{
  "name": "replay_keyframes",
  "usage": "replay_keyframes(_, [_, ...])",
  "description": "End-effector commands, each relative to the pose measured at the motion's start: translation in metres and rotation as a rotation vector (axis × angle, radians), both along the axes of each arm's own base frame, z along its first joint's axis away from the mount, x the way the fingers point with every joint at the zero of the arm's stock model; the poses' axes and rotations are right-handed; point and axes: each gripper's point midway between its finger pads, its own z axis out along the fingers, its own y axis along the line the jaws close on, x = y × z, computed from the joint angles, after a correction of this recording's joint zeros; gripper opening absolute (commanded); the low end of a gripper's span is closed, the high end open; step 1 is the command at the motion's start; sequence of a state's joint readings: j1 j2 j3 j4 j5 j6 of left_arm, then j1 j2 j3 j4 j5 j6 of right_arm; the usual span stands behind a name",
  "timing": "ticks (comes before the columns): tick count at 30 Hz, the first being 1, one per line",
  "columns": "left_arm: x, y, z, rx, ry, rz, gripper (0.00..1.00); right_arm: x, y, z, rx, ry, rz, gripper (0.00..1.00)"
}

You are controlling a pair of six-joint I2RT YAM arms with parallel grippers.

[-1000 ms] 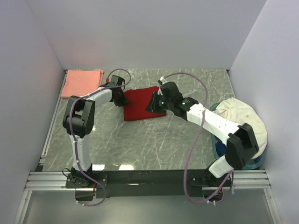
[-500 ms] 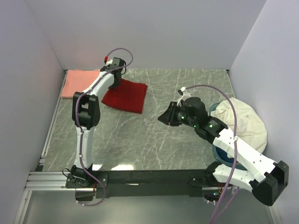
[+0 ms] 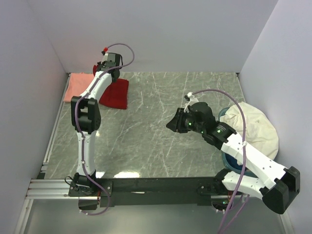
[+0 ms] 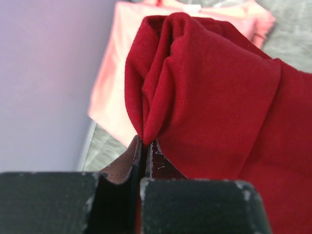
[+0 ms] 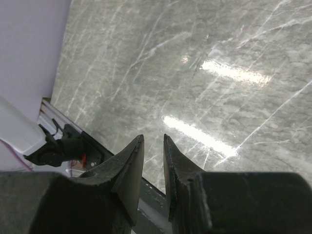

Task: Fold and stack the t-shirts
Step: Neatly place the folded tshirt to the corner

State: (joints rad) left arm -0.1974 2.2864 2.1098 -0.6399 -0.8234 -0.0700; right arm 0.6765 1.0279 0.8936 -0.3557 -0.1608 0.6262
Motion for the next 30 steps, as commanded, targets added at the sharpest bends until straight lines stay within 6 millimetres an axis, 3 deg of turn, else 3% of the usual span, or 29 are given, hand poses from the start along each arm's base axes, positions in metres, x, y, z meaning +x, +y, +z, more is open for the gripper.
replay_keyframes(1, [0.013,0.019,0.055,0.117,-0.086,0.001,0.0,0.008,0.003,0.01,-0.012,-0.047,0.003,0.3])
replay_keyframes(8, [0.022,0.024,0.093,0.162,-0.139,-0.048,0.0,0.016,0.008,0.01,-0.026,-0.053,0.01,0.29])
replay_keyframes(30, [0.011,0.016,0.159,0.141,-0.219,-0.127,0.0,0.019,0.01,0.016,-0.015,-0.069,-0.001,0.29])
